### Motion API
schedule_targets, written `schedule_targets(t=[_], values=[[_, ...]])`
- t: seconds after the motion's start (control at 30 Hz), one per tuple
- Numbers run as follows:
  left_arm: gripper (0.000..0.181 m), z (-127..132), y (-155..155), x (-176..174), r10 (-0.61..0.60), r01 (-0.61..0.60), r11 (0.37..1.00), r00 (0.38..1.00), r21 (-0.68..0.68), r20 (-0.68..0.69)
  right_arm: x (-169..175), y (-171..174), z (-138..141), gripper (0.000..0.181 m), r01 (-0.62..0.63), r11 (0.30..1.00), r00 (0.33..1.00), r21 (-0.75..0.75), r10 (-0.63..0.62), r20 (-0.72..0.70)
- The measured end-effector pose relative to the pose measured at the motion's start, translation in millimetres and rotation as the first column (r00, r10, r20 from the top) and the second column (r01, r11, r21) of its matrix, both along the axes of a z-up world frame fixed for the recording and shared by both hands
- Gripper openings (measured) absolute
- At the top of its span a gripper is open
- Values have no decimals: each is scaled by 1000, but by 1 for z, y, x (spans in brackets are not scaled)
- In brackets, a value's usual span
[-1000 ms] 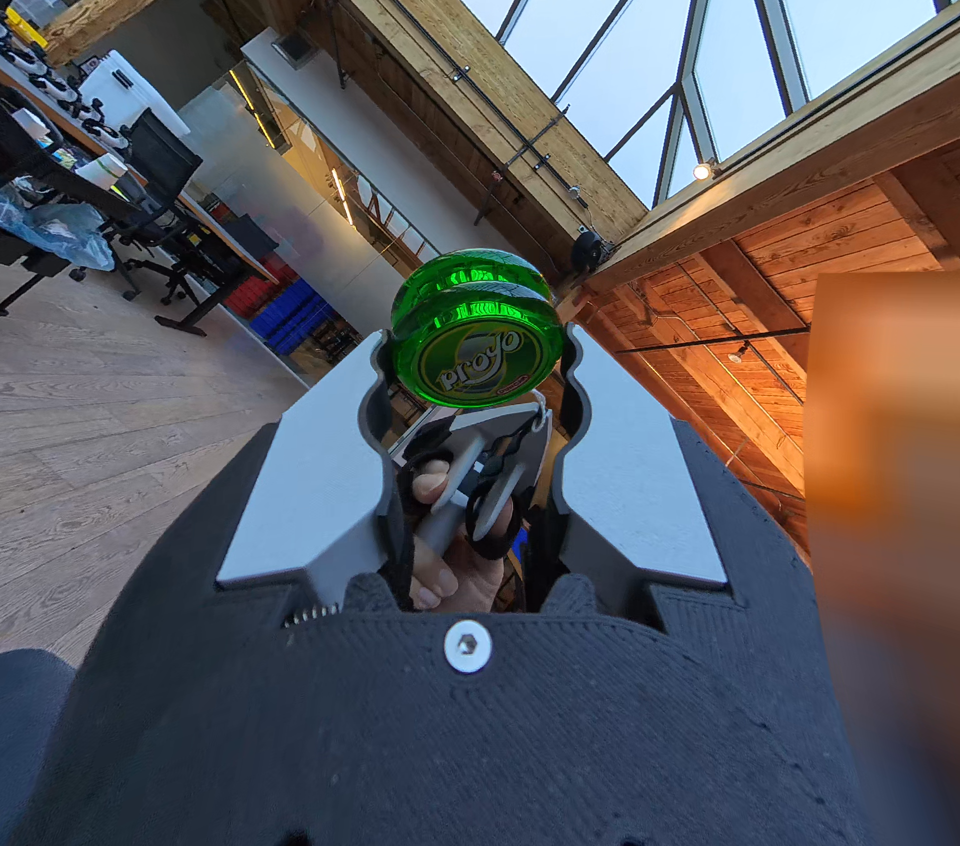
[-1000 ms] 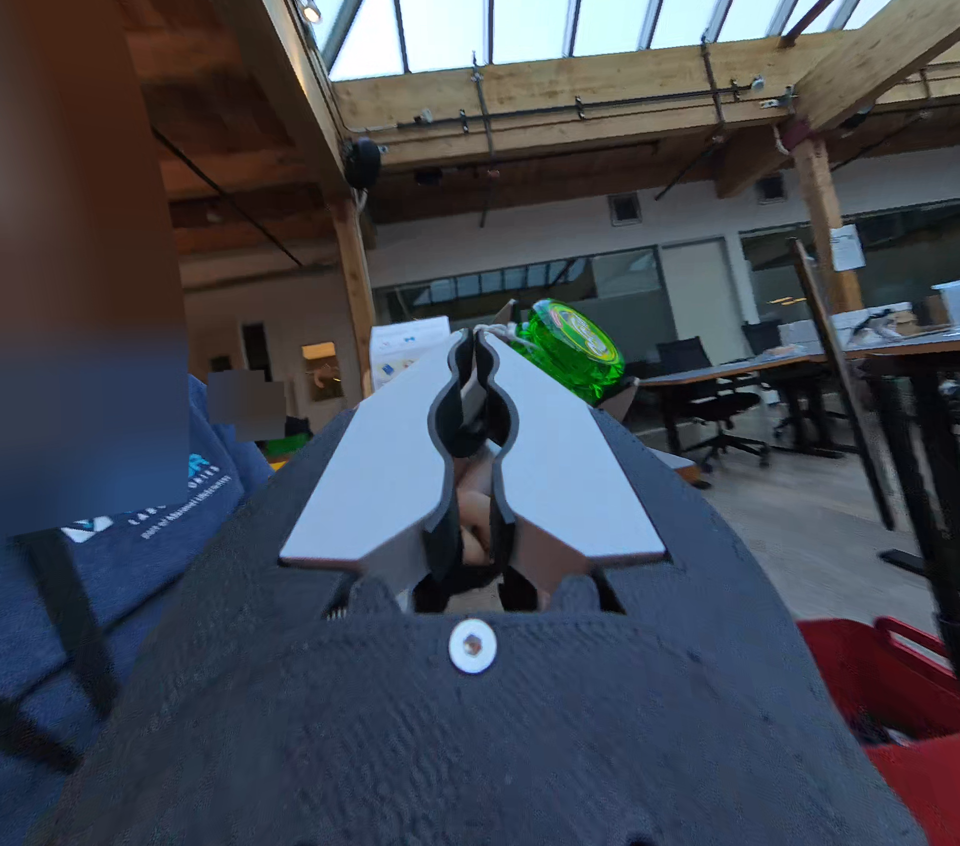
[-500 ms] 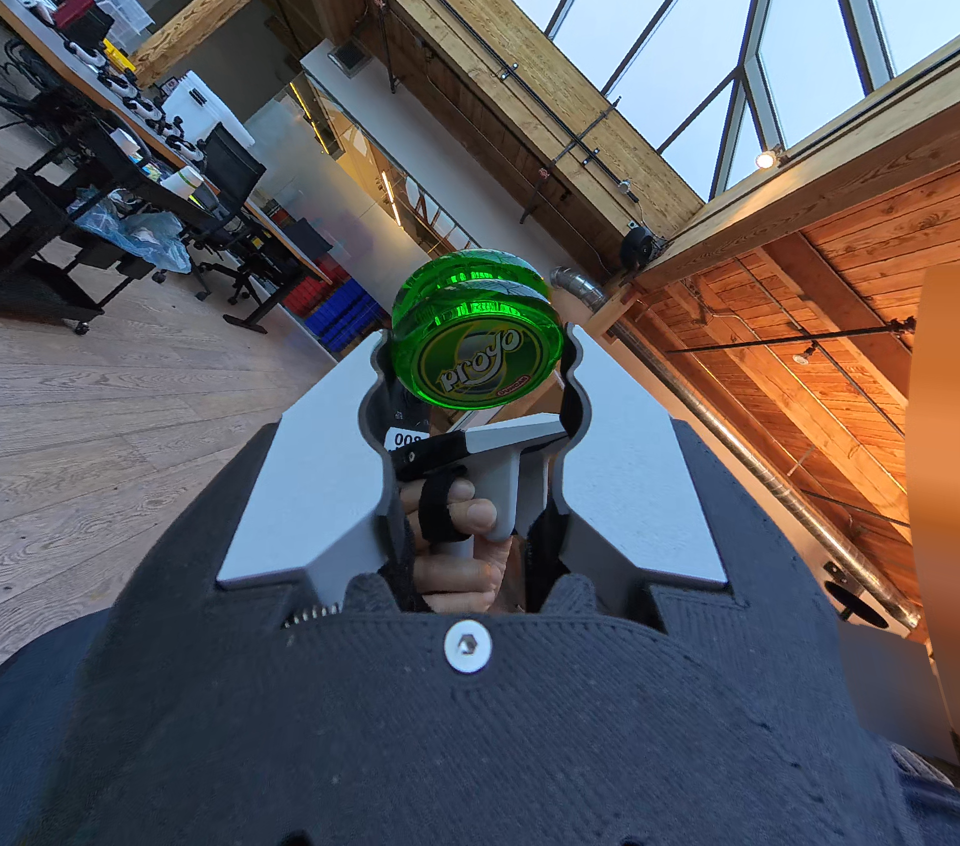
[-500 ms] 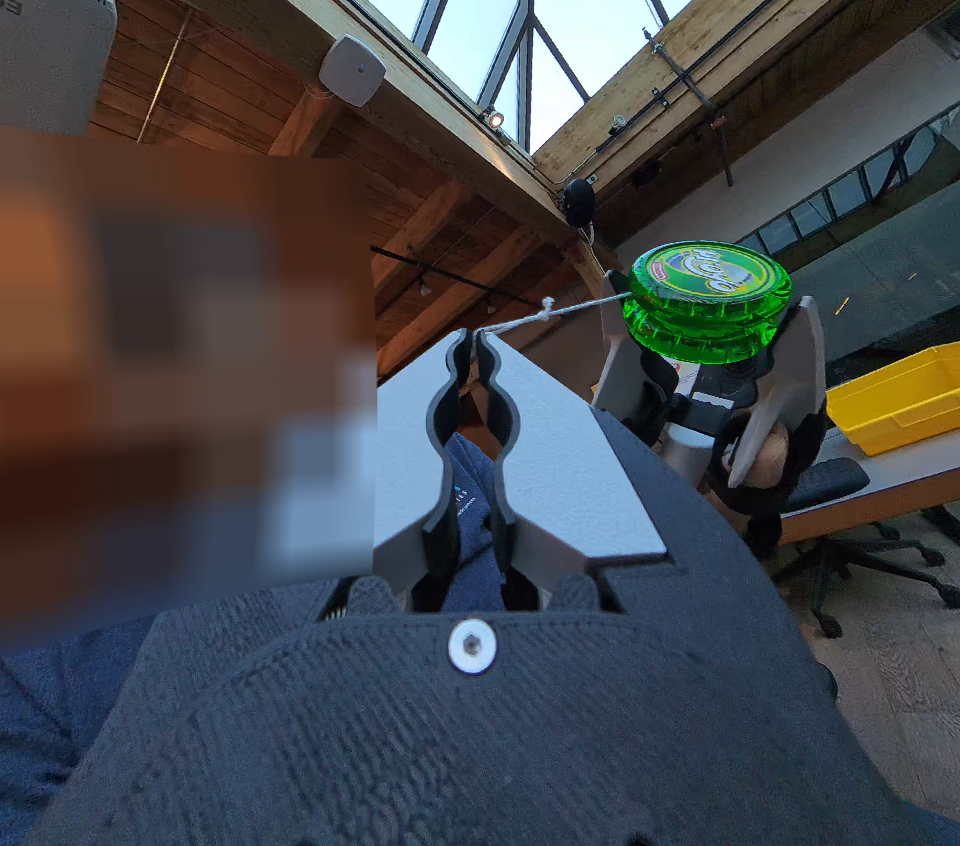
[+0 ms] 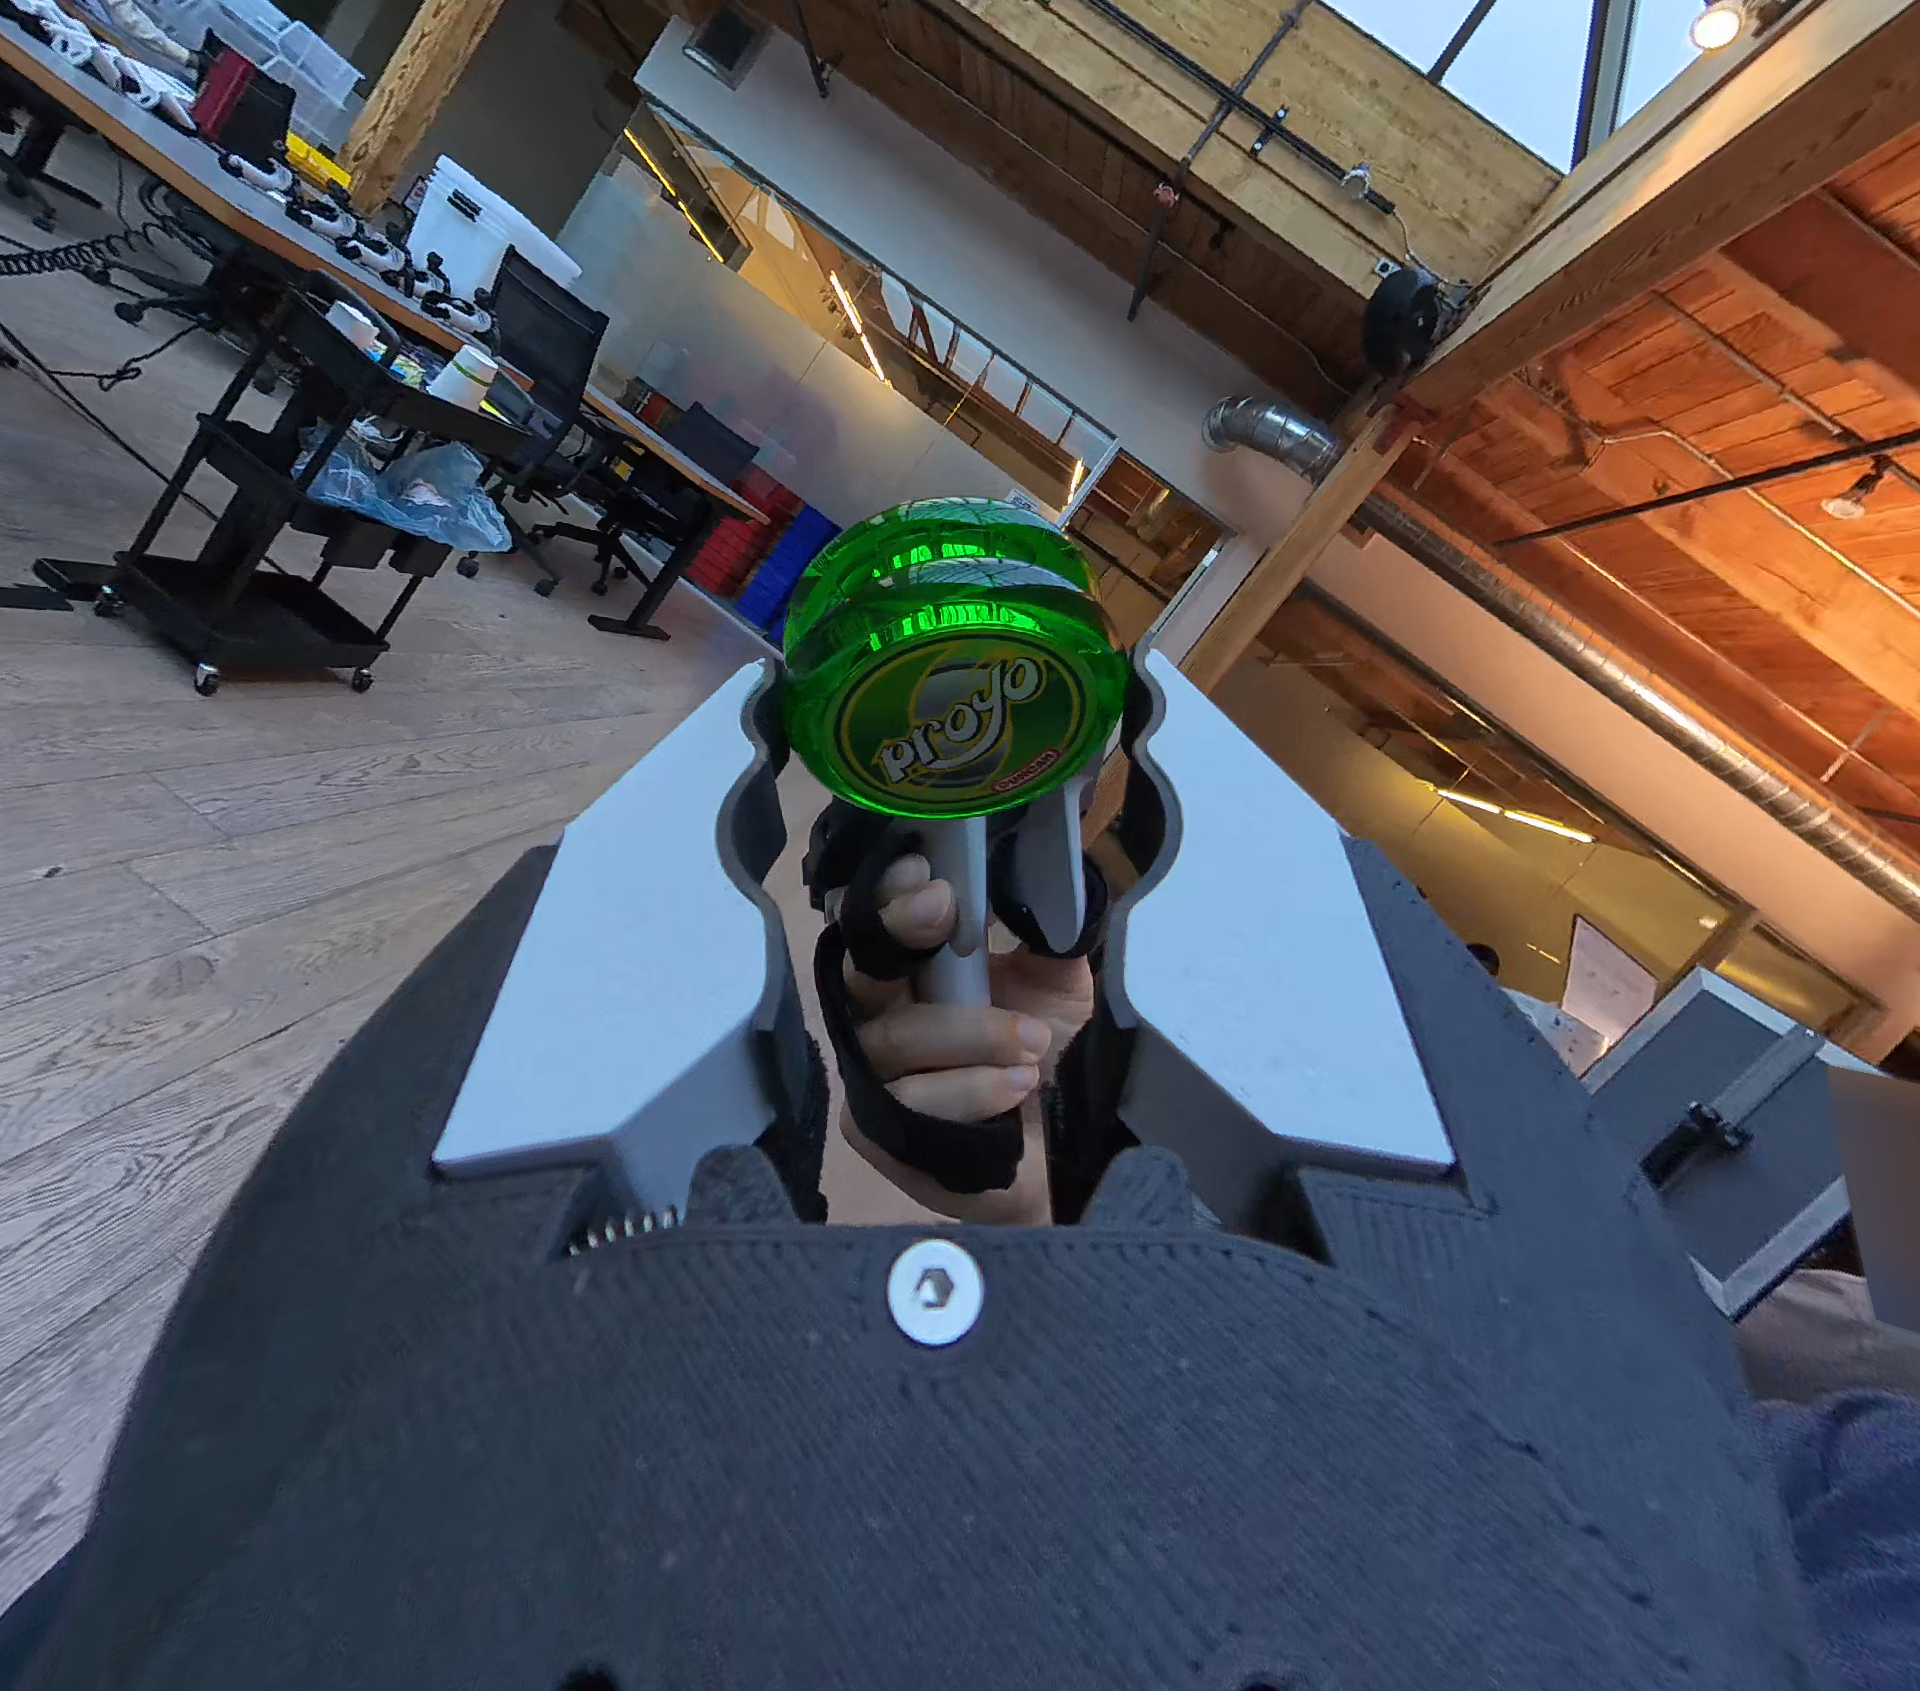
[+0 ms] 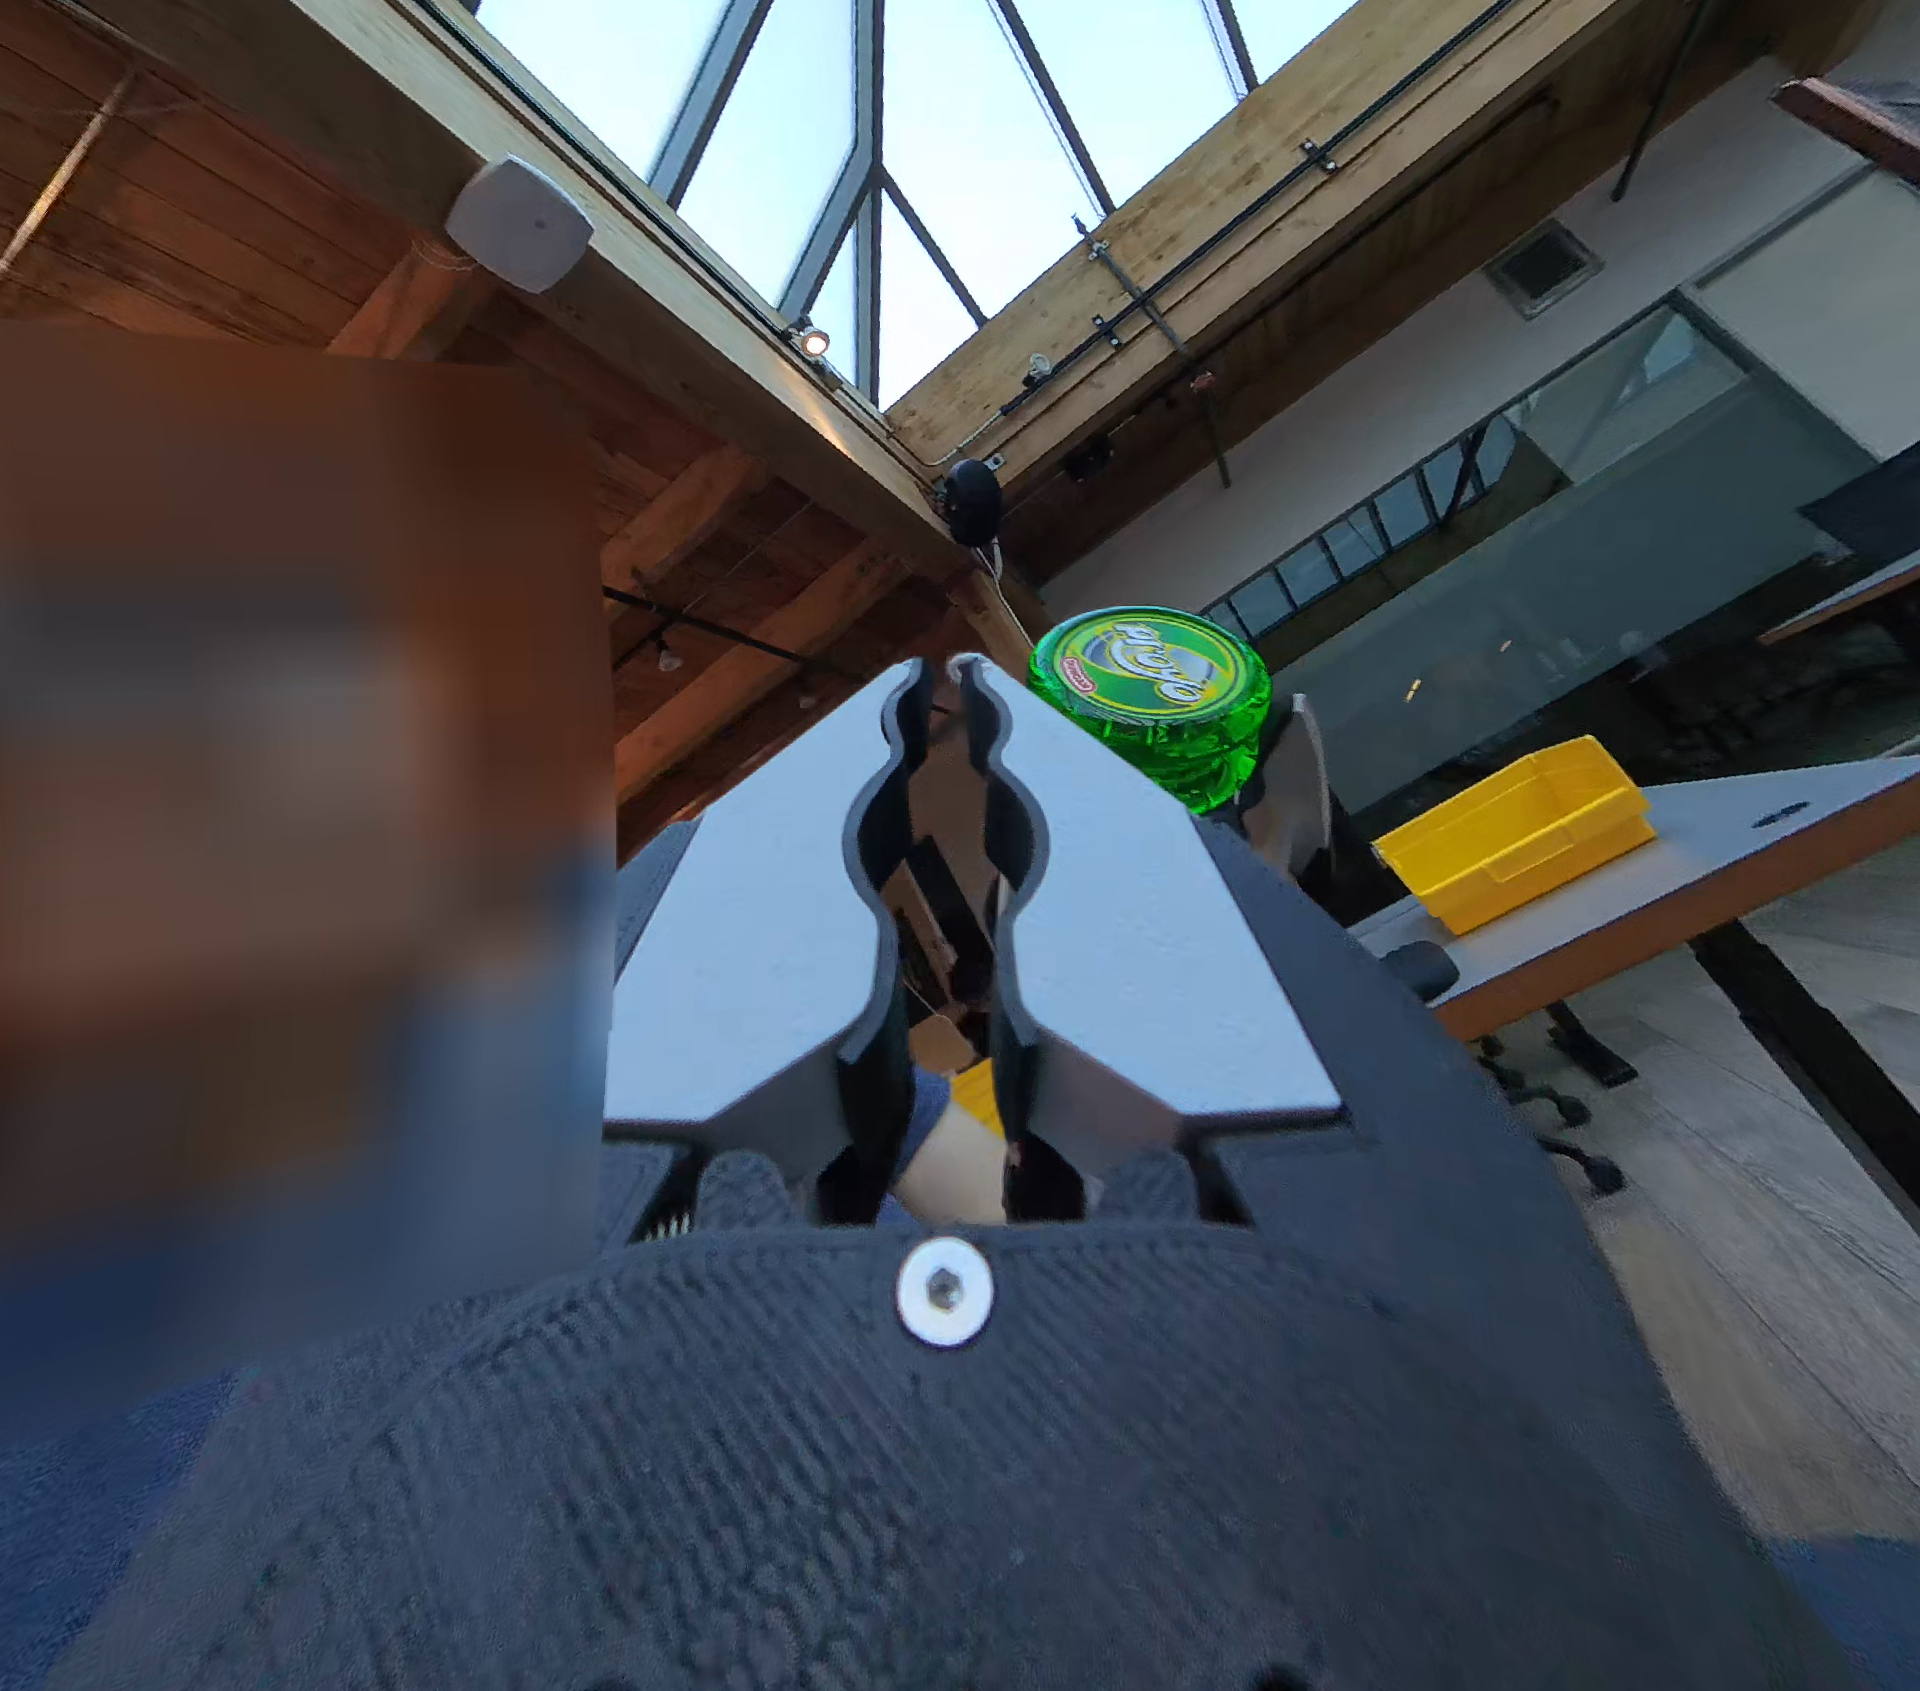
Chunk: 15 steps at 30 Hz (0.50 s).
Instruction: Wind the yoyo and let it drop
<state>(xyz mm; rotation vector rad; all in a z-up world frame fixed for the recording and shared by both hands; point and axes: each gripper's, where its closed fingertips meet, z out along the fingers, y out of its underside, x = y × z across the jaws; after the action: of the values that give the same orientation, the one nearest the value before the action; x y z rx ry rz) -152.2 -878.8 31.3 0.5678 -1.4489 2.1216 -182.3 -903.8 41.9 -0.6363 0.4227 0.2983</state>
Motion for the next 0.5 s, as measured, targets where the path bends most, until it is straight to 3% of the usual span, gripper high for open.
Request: schedule_targets(t=[0.03,0.33,0.5], values=[[63,1,0,0,-5,5,1000,1000,-5,-5,2,2,-2,5,28,999,1000,-31,-28,-3],[63,2,2,-5,-38,37,999,998,-27,-49,20,-4,-15,17,290,938,955,-190,-298,-15],[63,4,2,-8,-65,62,997,996,-42,-65,21,2,-21,23,235,943,967,-236,-252,-42]])
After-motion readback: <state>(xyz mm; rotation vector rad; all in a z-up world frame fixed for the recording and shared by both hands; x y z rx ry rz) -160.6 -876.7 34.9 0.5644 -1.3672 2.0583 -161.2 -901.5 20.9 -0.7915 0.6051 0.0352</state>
